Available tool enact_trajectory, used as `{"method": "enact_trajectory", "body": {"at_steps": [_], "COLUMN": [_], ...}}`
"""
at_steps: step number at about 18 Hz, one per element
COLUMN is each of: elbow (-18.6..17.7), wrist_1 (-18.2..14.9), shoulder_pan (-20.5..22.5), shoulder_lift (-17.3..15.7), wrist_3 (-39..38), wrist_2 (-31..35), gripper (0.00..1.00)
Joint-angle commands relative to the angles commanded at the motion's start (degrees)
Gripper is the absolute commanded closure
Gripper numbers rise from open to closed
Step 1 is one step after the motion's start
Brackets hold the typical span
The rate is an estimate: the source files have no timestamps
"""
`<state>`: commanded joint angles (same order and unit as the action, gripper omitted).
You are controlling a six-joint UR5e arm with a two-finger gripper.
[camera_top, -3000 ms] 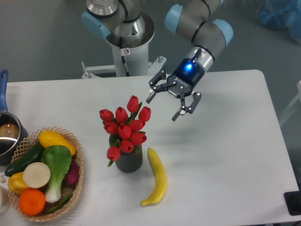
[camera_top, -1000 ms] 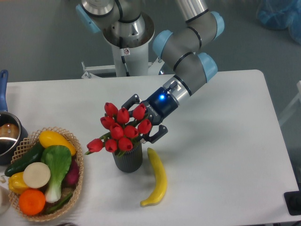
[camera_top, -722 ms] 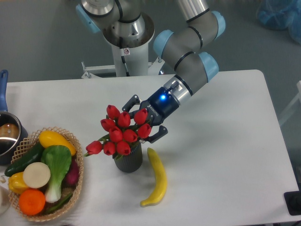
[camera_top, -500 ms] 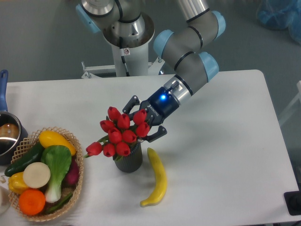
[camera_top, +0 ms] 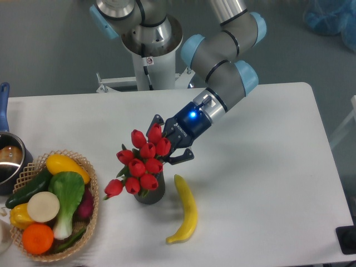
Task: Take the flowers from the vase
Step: 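Close the gripper around the tulip stems above the black vase, then lift the gripped tulips up out of the black vase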
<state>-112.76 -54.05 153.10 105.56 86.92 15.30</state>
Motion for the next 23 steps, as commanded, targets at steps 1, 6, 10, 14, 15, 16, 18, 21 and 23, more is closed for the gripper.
{"method": "enact_trajectory", "body": {"at_steps": [1,6,10,14,15,16,18,21,23], "elbow": [0.1,0.2,0.2,0.9,1.1,1.5,2.5,3.5,3.5], "wrist_1": [-0.1,0.6,0.6,0.6,0.6,0.6,0.6,0.6,0.6], "shoulder_pan": [0.0,0.7,1.1,1.1,1.1,1.1,1.1,1.0,0.7], "shoulder_lift": [0.0,-0.4,-0.5,-1.1,-1.5,-1.9,-2.5,-3.5,-4.9], "wrist_3": [0.0,-0.2,-0.2,-0.3,-0.8,-1.8,-3.9,-5.7,-6.9], "wrist_2": [-0.3,-1.5,-2.7,-3.3,-4.1,-4.8,-4.9,-4.9,-5.3], "gripper": [0.62,0.63,0.63,0.63,0.63,0.63,0.63,0.63,0.63]}}
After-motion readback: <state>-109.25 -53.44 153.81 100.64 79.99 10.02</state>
